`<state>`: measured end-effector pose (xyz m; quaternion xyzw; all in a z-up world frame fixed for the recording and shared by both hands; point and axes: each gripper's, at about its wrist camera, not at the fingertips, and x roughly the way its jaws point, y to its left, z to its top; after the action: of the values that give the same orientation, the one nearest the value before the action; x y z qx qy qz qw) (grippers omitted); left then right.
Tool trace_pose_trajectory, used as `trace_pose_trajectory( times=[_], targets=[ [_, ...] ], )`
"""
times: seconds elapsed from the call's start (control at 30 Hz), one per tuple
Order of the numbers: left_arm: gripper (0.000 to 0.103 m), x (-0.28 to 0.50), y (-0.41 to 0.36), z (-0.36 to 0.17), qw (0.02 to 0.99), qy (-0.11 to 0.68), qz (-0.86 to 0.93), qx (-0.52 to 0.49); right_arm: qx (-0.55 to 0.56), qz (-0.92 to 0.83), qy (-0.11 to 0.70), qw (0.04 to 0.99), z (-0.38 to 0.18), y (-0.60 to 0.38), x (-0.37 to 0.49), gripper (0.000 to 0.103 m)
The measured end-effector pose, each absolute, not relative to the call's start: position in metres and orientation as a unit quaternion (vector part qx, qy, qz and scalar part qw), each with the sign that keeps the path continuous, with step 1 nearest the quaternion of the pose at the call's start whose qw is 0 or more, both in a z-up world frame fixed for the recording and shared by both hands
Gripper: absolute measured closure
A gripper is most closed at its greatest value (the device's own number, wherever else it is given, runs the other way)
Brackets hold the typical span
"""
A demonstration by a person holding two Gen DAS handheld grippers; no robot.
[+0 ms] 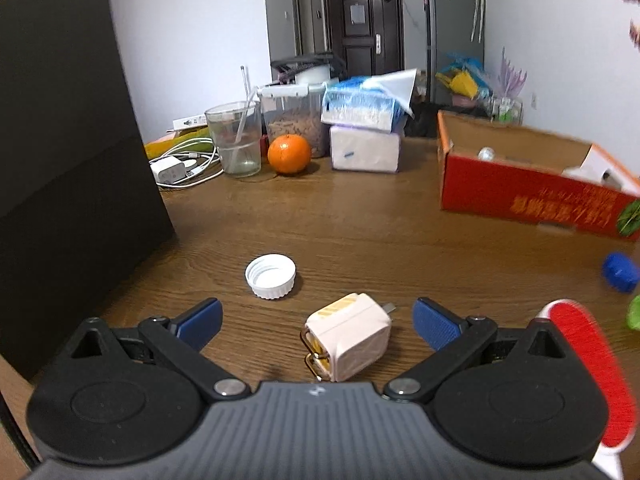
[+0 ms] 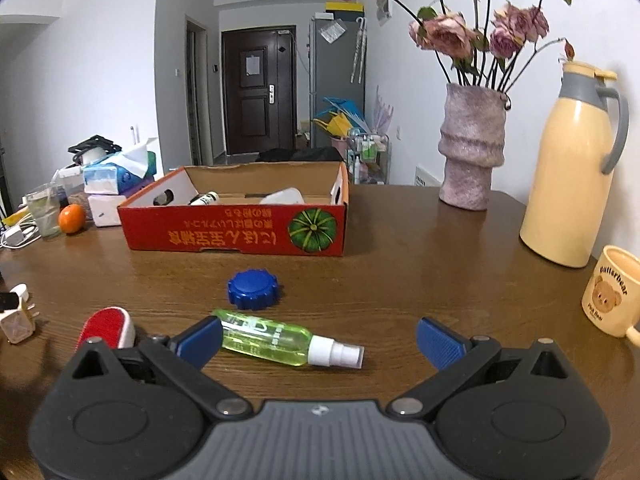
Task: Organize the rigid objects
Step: 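Grasp the white charger block with the left tool while the right tool grasps the green spray bottle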
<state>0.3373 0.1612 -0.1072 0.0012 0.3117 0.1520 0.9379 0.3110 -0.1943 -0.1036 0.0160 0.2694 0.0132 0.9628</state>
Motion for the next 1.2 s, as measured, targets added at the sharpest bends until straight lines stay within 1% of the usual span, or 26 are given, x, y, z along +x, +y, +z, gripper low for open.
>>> trace_pose_trajectory(
  times=[0.17, 0.37, 0.43, 0.47, 0.53, 0.6, 0.63, 0.9, 1.2],
  targets=[
    [0.000, 0.348, 0.165, -0.123, 0.932, 0.331, 0.146, 0.004, 0.026, 0.012, 0.277, 0.960, -0.112, -0.197, 0.317, 0.000],
    [0.000, 0.355, 0.167, -0.129, 0.932, 0.335, 0.139, -0.001, 0.038, 0.016, 0.286, 0.957, -0.120, -0.199, 0.323, 0.000],
    [0.002, 0.358, 0.167, -0.131, 0.931, 0.339, 0.133, -0.002, 0.042, 0.016, 0.287, 0.957, -0.122, -0.199, 0.323, 0.000],
    [0.005, 0.359, 0.167, -0.132, 0.931, 0.342, 0.130, -0.002, 0.044, 0.016, 0.288, 0.957, -0.123, -0.200, 0.324, 0.000],
    [0.017, 0.362, 0.165, -0.135, 0.929, 0.349, 0.122, -0.001, 0.049, 0.016, 0.288, 0.956, -0.125, -0.202, 0.324, 0.000],
    [0.046, 0.362, 0.165, -0.137, 0.929, 0.354, 0.110, -0.003, 0.054, 0.015, 0.288, 0.956, -0.126, -0.203, 0.325, 0.000],
    [0.051, 0.361, 0.165, -0.136, 0.930, 0.352, 0.104, -0.008, 0.057, 0.014, 0.289, 0.956, -0.127, -0.204, 0.325, 0.000],
    [0.053, 0.354, 0.165, -0.135, 0.933, 0.344, 0.109, -0.012, 0.069, 0.010, 0.292, 0.954, -0.131, -0.208, 0.326, 0.000],
    [0.053, 0.333, 0.158, -0.121, 0.945, 0.310, 0.103, -0.022, 0.063, 0.012, 0.292, 0.954, -0.135, -0.206, 0.328, 0.000]
  ],
)
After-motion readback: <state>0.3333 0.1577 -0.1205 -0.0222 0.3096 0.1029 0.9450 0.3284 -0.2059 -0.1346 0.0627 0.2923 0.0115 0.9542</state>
